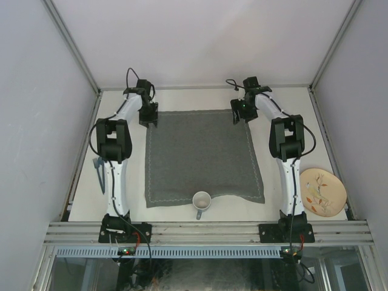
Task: Set the dinner table for one person
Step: Flatten out the napkin at the center of the board.
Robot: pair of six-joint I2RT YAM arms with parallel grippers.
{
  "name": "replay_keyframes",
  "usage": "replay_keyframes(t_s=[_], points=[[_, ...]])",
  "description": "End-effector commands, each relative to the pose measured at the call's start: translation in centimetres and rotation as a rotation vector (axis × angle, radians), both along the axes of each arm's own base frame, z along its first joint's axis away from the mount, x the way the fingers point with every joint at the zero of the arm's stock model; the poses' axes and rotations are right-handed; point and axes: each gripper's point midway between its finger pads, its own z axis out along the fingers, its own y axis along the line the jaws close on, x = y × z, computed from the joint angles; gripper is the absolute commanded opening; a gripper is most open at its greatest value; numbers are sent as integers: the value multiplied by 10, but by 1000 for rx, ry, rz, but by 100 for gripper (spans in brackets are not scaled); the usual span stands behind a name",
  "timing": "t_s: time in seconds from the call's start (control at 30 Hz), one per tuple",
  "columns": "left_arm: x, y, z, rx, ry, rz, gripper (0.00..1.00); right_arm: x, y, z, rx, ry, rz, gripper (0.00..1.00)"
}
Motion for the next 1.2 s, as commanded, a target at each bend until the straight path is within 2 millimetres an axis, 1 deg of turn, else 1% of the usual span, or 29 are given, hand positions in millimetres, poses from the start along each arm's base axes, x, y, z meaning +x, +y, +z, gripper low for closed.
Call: replay_keyframes(t_s=[0.0, 0.1, 0.2, 0.37, 0.4, 0.47, 0.57, 0.6, 0.77, 0.9, 1.17], points=[[7, -15, 3, -23, -13, -41, 46, 4, 0, 30, 37, -48, -24, 62], [6, -19, 0, -21, -7, -50, 40, 3, -2, 28, 36, -46, -24, 60], [6, -22, -3, -24, -1, -55, 34, 3, -2, 27, 35, -44, -24, 53], [7, -26, -5, -28, 4, -63, 21, 3, -1, 26, 35, -45, -22, 41], [8, -26, -4, -30, 1, -64, 18, 3, -2, 25, 34, -45, -21, 37], [10, -27, -2, -36, -7, -63, 15, 3, -1, 23, 33, -40, -16, 24], [15, -30, 4, -51, -24, -69, 15, 4, -1, 23, 31, -40, -14, 5], [17, -31, 6, -54, -33, -71, 15, 5, -2, 23, 28, -42, -14, 0], [29, -35, 20, -72, -80, -83, 15, 12, -4, 25, 14, -56, -17, 0], [37, -38, 25, -84, -106, -90, 15, 19, -10, 24, 4, -70, -27, 0], [46, -41, 20, -95, -116, -92, 15, 38, -30, 27, -10, -107, -62, 0]])
